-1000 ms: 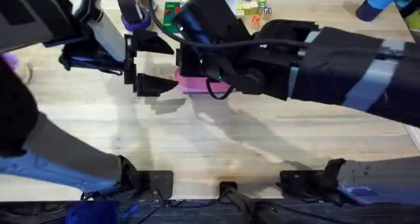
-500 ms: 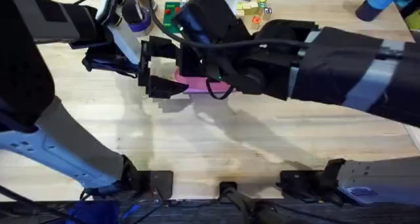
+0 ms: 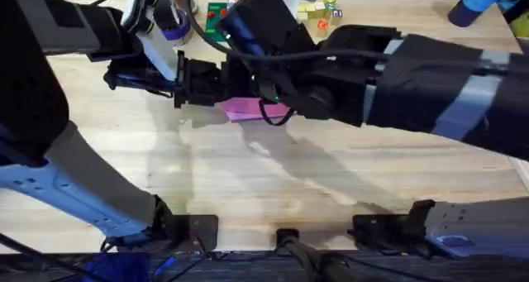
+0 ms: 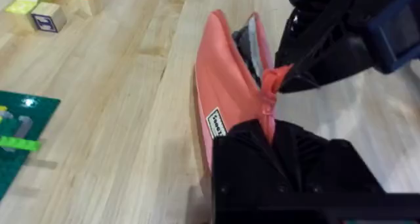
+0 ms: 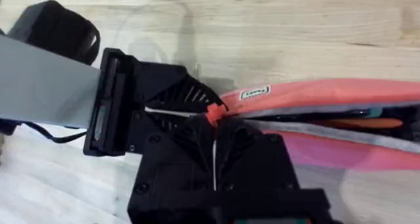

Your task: Unzip the bag, pick up the pens from the table one at a time and place them inside, then zip the bag closed.

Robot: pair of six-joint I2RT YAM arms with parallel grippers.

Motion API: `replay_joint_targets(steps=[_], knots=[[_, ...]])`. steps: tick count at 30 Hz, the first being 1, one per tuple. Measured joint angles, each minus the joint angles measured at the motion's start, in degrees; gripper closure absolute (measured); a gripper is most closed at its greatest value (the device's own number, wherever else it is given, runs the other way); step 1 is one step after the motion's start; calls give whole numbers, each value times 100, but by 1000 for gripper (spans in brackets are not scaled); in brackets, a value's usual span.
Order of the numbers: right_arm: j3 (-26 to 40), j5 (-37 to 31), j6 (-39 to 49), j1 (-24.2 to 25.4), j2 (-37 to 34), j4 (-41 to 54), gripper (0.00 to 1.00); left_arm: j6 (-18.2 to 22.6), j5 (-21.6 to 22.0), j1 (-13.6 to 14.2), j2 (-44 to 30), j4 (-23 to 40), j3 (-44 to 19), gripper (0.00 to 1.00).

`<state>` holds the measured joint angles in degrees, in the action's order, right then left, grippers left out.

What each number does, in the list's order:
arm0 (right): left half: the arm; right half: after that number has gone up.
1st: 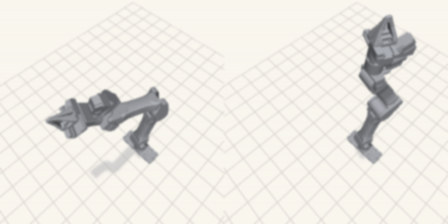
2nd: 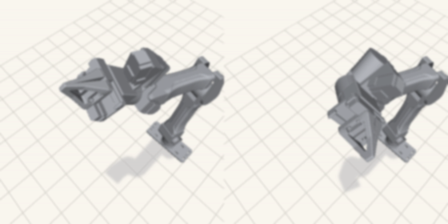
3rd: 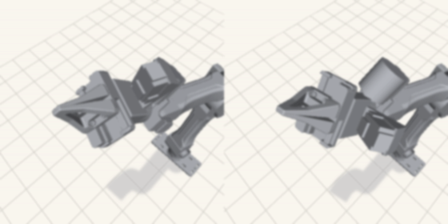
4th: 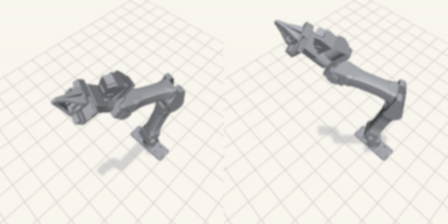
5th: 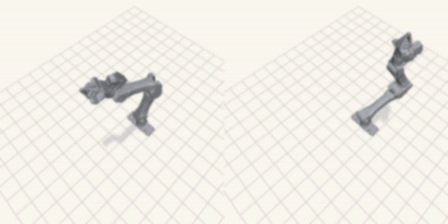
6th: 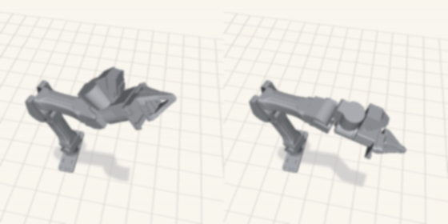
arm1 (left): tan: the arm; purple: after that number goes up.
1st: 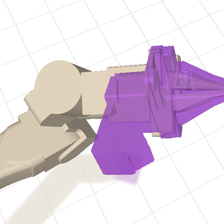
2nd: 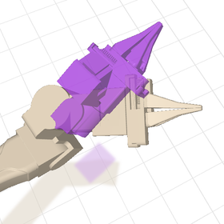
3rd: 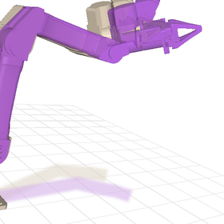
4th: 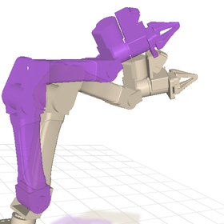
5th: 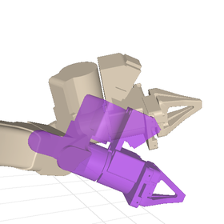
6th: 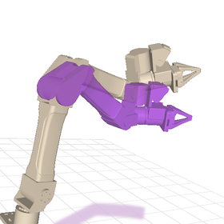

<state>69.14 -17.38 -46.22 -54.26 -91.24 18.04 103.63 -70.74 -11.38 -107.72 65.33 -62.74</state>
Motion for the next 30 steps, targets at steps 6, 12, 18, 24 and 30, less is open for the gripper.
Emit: replay_joint_targets(steps=[6, 12, 18, 24, 30], knots=[[0, 13, 1, -2, 0, 61, 971, -14, 8, 0, -2, 3, 0, 956], [0, 41, 21, 255, 0, 774, 971, -14, 73, 3, -2, 3, 0, 957], [0, 109, 435, 966, 0, 1460, 971, -14, 109, 26, -2, -1, 0, 958], [0, 308, 1174, 2111, 0, 1707, 970, -14, 107, 26, -2, -1, 0, 958], [0, 600, 1489, 2875, 0, 1751, 971, -14, 103, 47, -2, -1, 0, 958]])
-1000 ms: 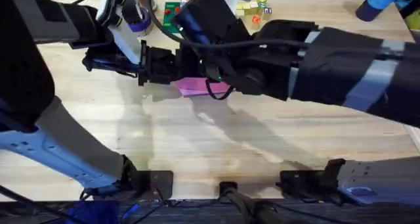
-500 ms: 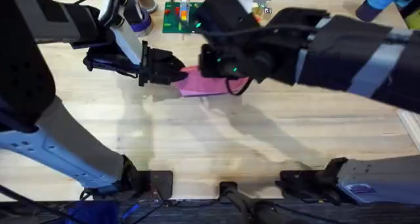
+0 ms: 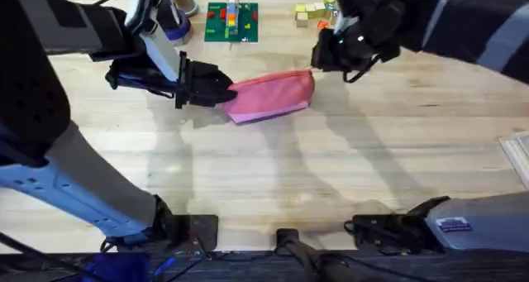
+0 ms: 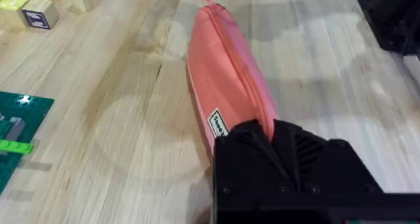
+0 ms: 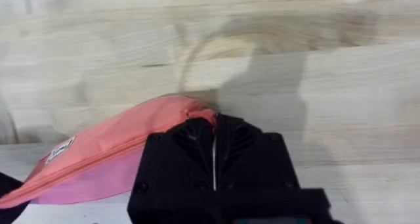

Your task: Unzip the bag, pick up the pens from the table one at a time and place them inside, then zip the bag closed.

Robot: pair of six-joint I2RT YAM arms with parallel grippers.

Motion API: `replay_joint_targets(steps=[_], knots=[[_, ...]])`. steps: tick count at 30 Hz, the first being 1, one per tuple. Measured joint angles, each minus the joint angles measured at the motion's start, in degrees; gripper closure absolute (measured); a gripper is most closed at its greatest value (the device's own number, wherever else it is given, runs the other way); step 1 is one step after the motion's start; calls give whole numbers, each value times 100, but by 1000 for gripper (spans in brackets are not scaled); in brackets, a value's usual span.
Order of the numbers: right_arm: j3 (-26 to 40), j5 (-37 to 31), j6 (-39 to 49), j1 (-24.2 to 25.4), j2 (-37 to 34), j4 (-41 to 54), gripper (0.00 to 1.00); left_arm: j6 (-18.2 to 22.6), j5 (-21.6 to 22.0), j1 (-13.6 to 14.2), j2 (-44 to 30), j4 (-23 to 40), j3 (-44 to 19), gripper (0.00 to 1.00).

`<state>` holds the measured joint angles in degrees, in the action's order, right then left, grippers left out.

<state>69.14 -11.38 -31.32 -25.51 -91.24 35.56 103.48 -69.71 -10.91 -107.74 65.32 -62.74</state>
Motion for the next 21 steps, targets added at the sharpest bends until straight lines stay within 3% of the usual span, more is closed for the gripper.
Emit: replay_joint_targets(steps=[12, 21], knots=[[-13, 527, 109, 513, 0, 203, 970, 0, -62, 56, 1, -2, 0, 958], [-706, 551, -243, 658, -571, -659, 970, -1, -71, 82, 0, -4, 0, 958]])
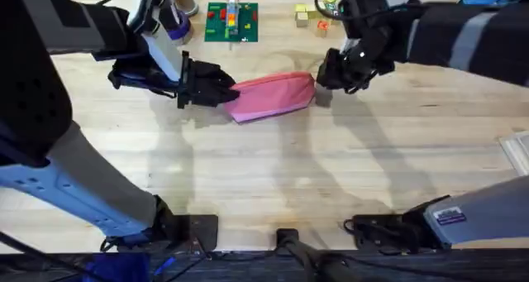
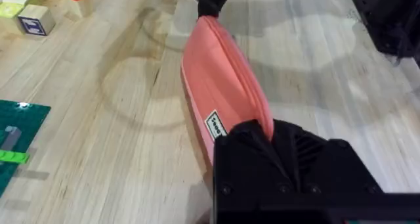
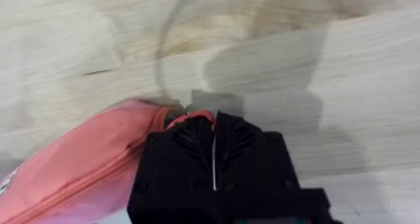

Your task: Unzip the bag, pick up the pens from the table one at a time and place them inside, then zip the bag closed.

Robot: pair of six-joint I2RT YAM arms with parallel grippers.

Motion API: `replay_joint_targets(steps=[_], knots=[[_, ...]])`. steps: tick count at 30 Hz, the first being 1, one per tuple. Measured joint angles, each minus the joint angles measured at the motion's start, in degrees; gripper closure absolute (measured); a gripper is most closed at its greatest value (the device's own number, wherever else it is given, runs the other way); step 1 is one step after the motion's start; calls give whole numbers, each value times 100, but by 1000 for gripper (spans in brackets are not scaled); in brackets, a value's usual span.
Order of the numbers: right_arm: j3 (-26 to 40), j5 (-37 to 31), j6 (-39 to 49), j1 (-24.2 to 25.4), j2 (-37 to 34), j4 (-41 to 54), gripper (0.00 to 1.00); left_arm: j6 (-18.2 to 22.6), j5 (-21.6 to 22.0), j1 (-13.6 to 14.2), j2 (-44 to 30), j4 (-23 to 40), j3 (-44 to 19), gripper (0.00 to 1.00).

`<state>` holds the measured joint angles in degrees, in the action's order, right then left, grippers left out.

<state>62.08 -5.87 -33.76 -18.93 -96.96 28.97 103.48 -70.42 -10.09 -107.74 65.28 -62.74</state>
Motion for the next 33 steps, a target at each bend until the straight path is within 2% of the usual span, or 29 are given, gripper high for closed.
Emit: replay_joint_targets(steps=[7, 8, 12, 13, 20, 27, 28, 29, 33], knots=[[-62, 98, -202, 37, -49, -235, 970, 1, -6, 2, 0, -2, 0, 958], [-104, 0, -244, 84, 61, -226, 655, 1, 49, -12, 0, 4, 0, 958], [-179, -38, -79, 209, 480, -117, 82, 1, 103, -44, 0, 2, 0, 958], [-183, -13, 22, 194, 671, -31, 25, 1, 103, -44, 0, 2, 0, 958], [-183, 108, 668, -181, 2063, 805, 5, 1, 108, -44, 0, 2, 0, 958], [-183, 123, 839, -213, 2436, 1317, 5, 4, 113, -44, 0, 2, 0, 945], [-183, 123, 857, -213, 2436, 1325, 5, -1, 76, -60, 0, 33, 0, 533], [-183, 121, 872, -213, 2436, 1325, 5, -19, 1, -76, 0, 46, 0, 15], [-183, 121, 909, -213, 2436, 1294, 5, -19, -2, -76, 0, 50, 0, 6]])
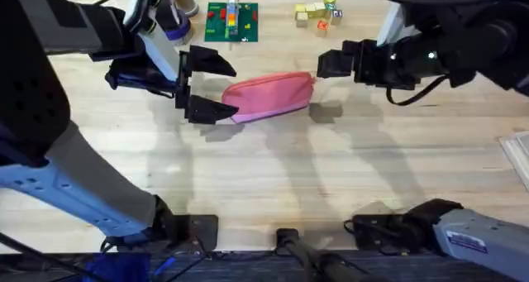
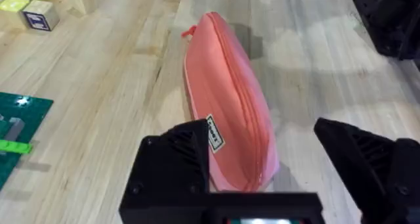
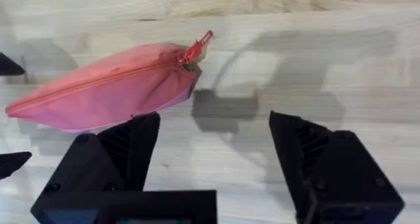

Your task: Unzip the bag, pick up the pens from the table one at a time and place them inside, then zip the bag closed.

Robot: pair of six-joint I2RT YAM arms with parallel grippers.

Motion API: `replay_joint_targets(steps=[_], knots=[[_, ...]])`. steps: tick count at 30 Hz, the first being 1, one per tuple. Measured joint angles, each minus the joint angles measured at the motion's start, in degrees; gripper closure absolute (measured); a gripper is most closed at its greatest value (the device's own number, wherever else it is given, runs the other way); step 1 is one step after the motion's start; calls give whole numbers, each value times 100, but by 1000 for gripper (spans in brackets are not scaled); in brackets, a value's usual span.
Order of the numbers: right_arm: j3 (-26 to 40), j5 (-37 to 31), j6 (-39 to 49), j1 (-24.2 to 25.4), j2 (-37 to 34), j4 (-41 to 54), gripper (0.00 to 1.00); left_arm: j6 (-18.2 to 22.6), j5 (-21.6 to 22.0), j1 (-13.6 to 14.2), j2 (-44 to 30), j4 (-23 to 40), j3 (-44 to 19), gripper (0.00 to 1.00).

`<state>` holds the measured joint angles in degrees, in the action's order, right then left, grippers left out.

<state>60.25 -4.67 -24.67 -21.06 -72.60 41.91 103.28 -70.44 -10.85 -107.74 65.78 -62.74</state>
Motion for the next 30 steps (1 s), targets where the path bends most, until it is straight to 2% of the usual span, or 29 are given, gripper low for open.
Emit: replay_joint_targets(steps=[1, 2, 5, 10, 14, 20, 23, 26, 30], knots=[[0, -2, 128, 0, 0, -54, 5, -2, 139, 0, 2, 145, -32, 4], [0, -2, 377, 0, 0, -312, 5, -277, 922, 0, 349, 448, -463, 3], [0, -2, 414, 0, 0, -359, 5, -715, 1330, 0, 793, 450, -647, 3], [0, -2, 503, 0, 0, -359, 5, -1898, 2002, 0, 1633, 452, -845, 2], [-2, -2, 534, 2, 89, -354, 5, -3212, 2589, 0, 2298, 455, -852, 2], [-4, -188, 596, 37, 676, -358, 5, -5819, 3920, 0, 3381, 551, -852, 6], [-4, -279, 630, 46, 887, -359, 5, -6829, 4477, -2, 3852, 694, -852, 6], [-4, -324, 650, 50, 994, -359, 5, -7388, 4763, -2, 4202, 803, -852, 5], [-4, -345, 656, 50, 1012, -356, 5, -7765, 4944, -2, 4497, 861, -852, 5]])
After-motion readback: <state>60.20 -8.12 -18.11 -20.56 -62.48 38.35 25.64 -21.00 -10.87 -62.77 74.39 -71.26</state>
